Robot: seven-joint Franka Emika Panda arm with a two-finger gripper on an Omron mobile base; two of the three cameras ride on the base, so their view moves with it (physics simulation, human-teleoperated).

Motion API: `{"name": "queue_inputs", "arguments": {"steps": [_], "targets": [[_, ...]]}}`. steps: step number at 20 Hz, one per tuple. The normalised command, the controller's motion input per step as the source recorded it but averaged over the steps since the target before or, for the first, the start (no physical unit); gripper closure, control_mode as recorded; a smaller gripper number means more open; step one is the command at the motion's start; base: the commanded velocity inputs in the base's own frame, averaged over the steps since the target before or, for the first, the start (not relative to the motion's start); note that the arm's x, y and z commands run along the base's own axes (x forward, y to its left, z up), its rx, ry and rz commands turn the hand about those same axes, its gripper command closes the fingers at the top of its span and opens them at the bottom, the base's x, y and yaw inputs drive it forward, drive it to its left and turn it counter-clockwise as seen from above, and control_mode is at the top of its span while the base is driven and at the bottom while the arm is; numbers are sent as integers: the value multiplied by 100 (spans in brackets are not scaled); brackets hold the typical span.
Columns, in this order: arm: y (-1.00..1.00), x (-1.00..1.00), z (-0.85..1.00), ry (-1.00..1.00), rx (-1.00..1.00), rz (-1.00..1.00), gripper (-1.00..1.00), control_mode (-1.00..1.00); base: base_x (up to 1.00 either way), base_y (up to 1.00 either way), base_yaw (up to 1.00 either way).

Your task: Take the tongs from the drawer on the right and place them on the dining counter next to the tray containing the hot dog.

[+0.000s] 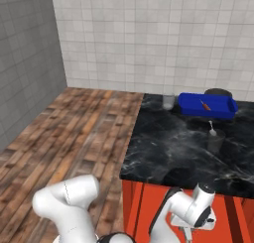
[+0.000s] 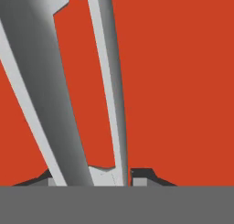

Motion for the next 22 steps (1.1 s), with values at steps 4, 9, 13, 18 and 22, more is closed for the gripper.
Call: {"name": "queue_inputs", "arguments": {"steps": [4, 9, 13, 18, 22], "targets": [[23, -21, -30, 1, -3, 0, 100, -100, 0, 0, 0], [6, -37, -5, -2, -3, 0, 100, -100, 0, 0, 0], [10, -54, 12, -2, -2, 0, 100, -100, 0, 0, 0], [0, -58, 59, -1, -1, 0, 100, -100, 0, 0, 0], [0, -39, 88, 0, 0, 0, 100, -100, 0, 0, 0]]}}
